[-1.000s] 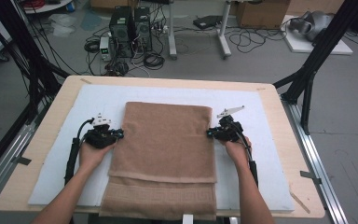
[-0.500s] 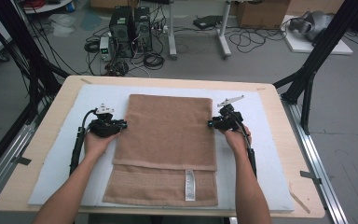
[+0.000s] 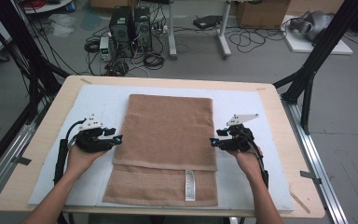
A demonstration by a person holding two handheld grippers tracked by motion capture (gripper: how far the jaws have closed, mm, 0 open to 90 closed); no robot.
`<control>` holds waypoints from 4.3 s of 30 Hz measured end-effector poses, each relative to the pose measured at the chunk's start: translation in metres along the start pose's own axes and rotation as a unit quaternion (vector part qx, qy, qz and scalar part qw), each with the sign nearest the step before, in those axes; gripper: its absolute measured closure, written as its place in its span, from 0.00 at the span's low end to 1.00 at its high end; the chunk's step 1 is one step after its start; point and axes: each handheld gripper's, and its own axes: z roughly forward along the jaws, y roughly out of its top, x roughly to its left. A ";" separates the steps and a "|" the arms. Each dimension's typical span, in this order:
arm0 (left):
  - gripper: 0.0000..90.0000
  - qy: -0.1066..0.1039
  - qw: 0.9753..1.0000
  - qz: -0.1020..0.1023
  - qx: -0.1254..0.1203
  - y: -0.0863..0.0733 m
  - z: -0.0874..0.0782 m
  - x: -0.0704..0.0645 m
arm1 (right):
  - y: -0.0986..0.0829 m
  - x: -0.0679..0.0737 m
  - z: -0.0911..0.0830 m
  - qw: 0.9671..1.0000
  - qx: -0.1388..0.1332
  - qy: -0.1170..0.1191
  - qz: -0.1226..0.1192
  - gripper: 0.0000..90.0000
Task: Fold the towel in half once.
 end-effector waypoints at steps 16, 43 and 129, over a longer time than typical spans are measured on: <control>0.70 -0.044 0.997 0.048 0.034 -0.022 -0.001 -0.028 | -0.030 0.043 0.012 0.997 0.032 0.048 -0.050 0.67; 0.99 -0.048 0.999 0.006 -0.001 -0.027 -0.015 -0.024 | -0.020 0.038 0.003 0.996 0.019 0.070 -0.054 0.94; 0.42 -0.051 0.998 0.016 -0.027 -0.011 -0.032 -0.051 | 0.009 0.035 -0.005 0.997 -0.037 0.068 -0.028 0.26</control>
